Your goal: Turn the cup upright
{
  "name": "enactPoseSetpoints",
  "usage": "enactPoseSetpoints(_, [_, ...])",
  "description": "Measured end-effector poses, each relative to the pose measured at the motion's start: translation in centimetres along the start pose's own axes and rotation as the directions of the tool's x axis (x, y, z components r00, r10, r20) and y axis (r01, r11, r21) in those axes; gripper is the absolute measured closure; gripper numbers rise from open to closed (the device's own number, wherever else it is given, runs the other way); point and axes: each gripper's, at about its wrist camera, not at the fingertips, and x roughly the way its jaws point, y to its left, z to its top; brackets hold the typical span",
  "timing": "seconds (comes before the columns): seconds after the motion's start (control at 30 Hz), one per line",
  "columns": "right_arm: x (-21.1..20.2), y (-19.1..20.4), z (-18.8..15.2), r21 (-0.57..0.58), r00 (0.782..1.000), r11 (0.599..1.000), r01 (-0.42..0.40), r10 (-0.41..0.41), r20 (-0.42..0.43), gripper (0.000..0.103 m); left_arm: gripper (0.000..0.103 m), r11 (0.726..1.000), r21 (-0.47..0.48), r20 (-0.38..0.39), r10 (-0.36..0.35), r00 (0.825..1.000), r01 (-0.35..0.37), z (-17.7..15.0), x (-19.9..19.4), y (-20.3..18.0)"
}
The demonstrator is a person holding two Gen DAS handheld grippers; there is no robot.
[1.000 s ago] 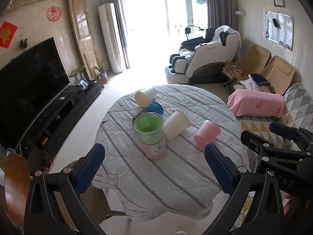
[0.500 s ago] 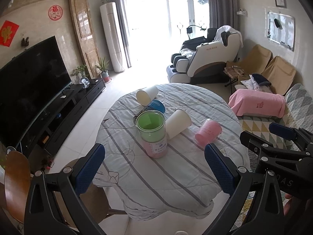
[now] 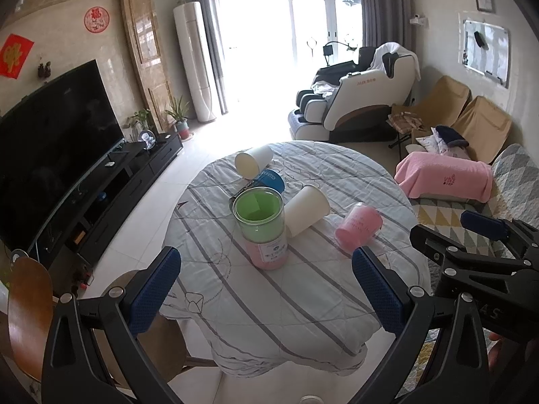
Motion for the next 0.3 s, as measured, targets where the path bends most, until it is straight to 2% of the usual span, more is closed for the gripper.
enactPoseSetpoints(0.3, [1.5,0.8,0.3,-0.006,1.0,1.0,0.003,-0.003,-0.028,0.021,0.0,1.0,-0.008,-0.038,-0.014,0.999,0.014,0.4,1.8,0.7])
